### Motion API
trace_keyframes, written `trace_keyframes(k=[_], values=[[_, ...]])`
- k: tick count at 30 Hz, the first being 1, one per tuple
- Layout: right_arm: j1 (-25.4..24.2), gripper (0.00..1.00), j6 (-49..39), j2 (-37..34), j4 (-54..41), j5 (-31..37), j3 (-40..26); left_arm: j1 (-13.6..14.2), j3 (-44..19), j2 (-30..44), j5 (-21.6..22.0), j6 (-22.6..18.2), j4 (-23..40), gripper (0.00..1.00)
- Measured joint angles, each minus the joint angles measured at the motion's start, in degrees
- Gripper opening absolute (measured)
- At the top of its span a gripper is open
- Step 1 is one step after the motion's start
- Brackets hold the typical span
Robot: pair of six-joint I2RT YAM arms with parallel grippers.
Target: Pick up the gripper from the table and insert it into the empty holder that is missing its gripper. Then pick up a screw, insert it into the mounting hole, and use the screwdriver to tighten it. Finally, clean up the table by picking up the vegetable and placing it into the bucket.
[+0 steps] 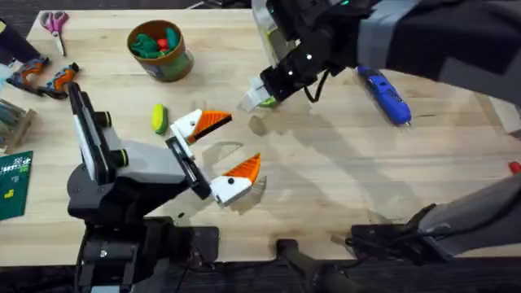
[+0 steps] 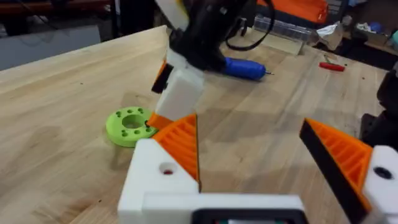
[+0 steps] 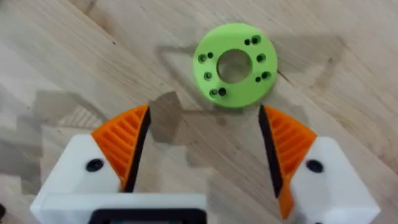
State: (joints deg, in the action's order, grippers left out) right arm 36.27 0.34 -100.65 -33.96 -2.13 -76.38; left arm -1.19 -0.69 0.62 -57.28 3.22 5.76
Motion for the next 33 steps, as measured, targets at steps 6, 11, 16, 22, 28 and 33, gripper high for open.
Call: trace_keyframes(k=[6,11,16,22,28,33], values=[[0.0,0.896,-0.4,-1.7,1.2,0.0,0.0,0.0,0.0,0.0,0.0,0.0,0.0,0.986],[0.0,0.767,-0.6,-1.8,2.9,0.0,0.0,0.0,0.0,0.0,0.0,0.0,0.0,0.986],[0.0,0.749,-0.7,-2.4,3.1,0.0,0.0,0.0,0.0,0.0,0.0,0.0,0.0,0.986],[0.0,0.658,-1.0,-4.9,4.4,0.1,0.0,0.0,0.0,0.0,0.0,0.0,0.0,0.986],[0.0,0.562,-1.2,-6.6,4.1,0.4,0.0,0.0,0.0,0.0,0.0,0.0,0.0,0.986],[0.0,0.554,-1.7,-6.6,4.6,0.4,0.0,0.0,0.0,0.0,0.0,0.0,0.0,0.986]])
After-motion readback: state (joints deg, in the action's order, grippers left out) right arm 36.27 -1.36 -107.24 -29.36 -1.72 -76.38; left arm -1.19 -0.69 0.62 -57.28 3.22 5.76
